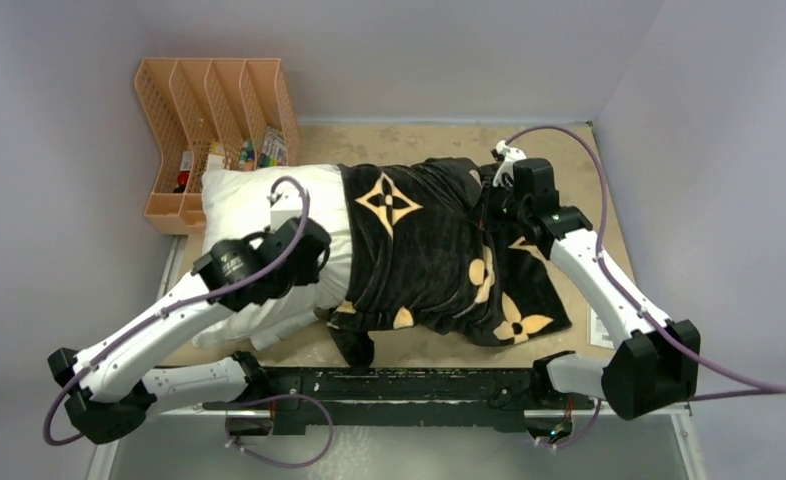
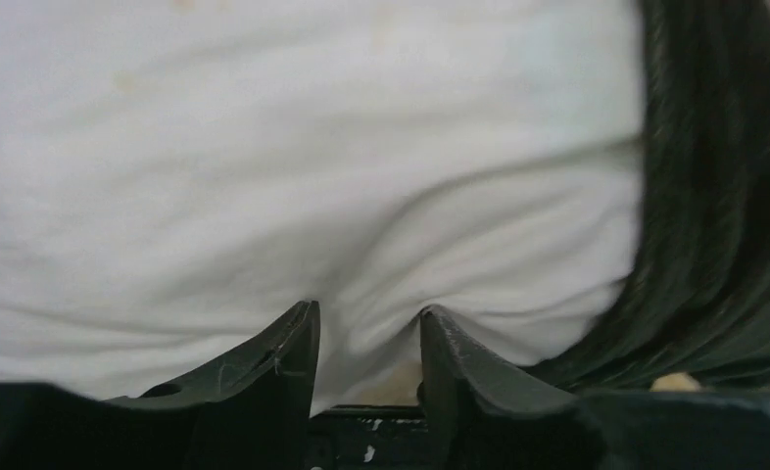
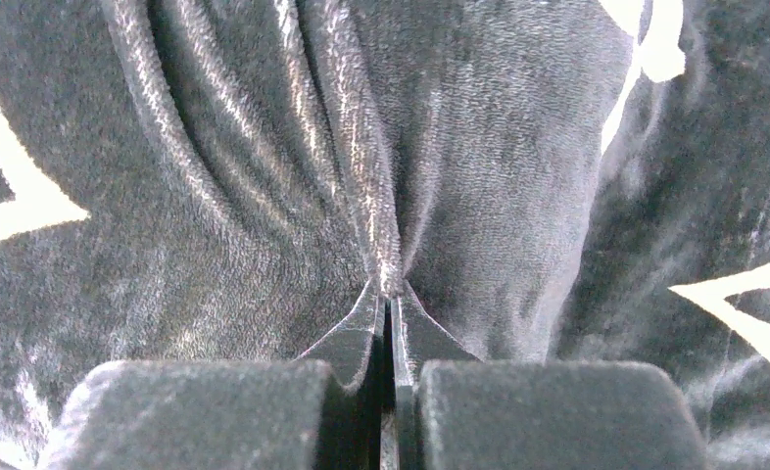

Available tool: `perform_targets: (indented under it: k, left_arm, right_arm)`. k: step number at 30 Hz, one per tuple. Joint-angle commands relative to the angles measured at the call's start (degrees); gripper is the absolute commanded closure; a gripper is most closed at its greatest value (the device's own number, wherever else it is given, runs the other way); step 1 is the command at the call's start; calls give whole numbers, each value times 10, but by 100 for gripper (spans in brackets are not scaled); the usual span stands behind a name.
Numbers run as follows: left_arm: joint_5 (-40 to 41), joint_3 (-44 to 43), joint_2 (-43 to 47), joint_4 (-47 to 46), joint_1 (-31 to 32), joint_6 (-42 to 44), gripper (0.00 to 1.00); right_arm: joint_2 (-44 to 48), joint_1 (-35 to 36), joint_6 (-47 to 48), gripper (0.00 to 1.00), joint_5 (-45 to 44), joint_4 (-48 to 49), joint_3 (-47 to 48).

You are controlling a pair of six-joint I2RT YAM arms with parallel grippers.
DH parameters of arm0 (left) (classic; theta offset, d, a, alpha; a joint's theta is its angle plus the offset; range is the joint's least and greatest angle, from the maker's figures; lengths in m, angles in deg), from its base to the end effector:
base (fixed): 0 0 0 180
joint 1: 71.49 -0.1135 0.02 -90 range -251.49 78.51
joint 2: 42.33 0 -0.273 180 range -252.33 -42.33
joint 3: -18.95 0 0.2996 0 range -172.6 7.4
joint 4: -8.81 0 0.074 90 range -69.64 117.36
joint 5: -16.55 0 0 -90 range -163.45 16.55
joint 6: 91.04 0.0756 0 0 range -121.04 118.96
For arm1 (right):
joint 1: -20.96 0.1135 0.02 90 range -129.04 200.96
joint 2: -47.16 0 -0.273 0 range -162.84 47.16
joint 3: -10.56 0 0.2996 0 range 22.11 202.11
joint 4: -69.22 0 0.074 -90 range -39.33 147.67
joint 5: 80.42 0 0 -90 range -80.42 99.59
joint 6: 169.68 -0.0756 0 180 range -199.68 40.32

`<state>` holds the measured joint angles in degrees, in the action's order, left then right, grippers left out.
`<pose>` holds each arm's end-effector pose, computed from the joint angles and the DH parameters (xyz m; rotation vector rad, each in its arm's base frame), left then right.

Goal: Remove the pillowcase from the pillow
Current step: Remove the pillow from the pillowcase.

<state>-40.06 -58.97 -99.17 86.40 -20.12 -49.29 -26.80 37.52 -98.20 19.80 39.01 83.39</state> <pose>0.1735 -0.1505 0.3354 -0.1469 2.3380 -0.0847 0.3517 0.1186 0.2928 -0.0714 2.1565 0.5487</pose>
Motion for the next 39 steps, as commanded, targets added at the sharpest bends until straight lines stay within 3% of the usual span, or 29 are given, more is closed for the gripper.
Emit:
perform_targets:
  k: [1,5,7,12,15,16,18,20,21,23,25,29,34,37,39]
  left_arm:
    - [97,-172,-70,1,-10,72,44]
    - [138,-258,-149,-45,-20,163,31]
    - [141,-279,-201,-49,-56,185,28]
    - [-99,-205,-245,-184,-255,198,23]
    - [-173,-135,-252,-278,-307,183,23]
    - [-195,-120,-262,-281,-312,172,28]
    - [-241,-86,-271,-292,-313,158,58]
    - [-262,-22,-236,-325,-312,143,87]
    - [-265,14,-204,-337,-312,138,100]
    - [-279,82,-152,-349,-312,138,100]
    - [-304,126,-107,-348,-313,141,100]
    - [-329,180,-17,-320,-312,146,100]
    - [-359,182,39,-283,-312,158,100]
    - [-369,172,34,-263,-312,168,100]
    - [-368,170,34,-257,-312,170,100]
  right_arm:
    - [25,-2,91,100,83,-6,-46]
    - [31,-3,80,100,72,-15,-73]
    - [48,-3,79,100,65,-7,-84]
    - [84,-2,90,100,76,9,-97]
    - [79,-3,103,100,109,-28,-69]
    - [79,-2,108,99,123,-43,-47]
    - [81,-3,106,89,100,-45,-13]
    - [81,-4,109,72,12,-57,26]
    - [78,-8,110,69,-27,-57,44]
    - [63,-40,97,68,-55,-55,75]
    - [34,-96,62,46,5,-51,102]
    - [-42,-132,-2,21,68,-38,152]
    - [-148,-132,-127,16,114,-19,210]
    - [-174,-129,-218,2,127,93,191]
    - [-193,-118,-241,1,120,119,202]
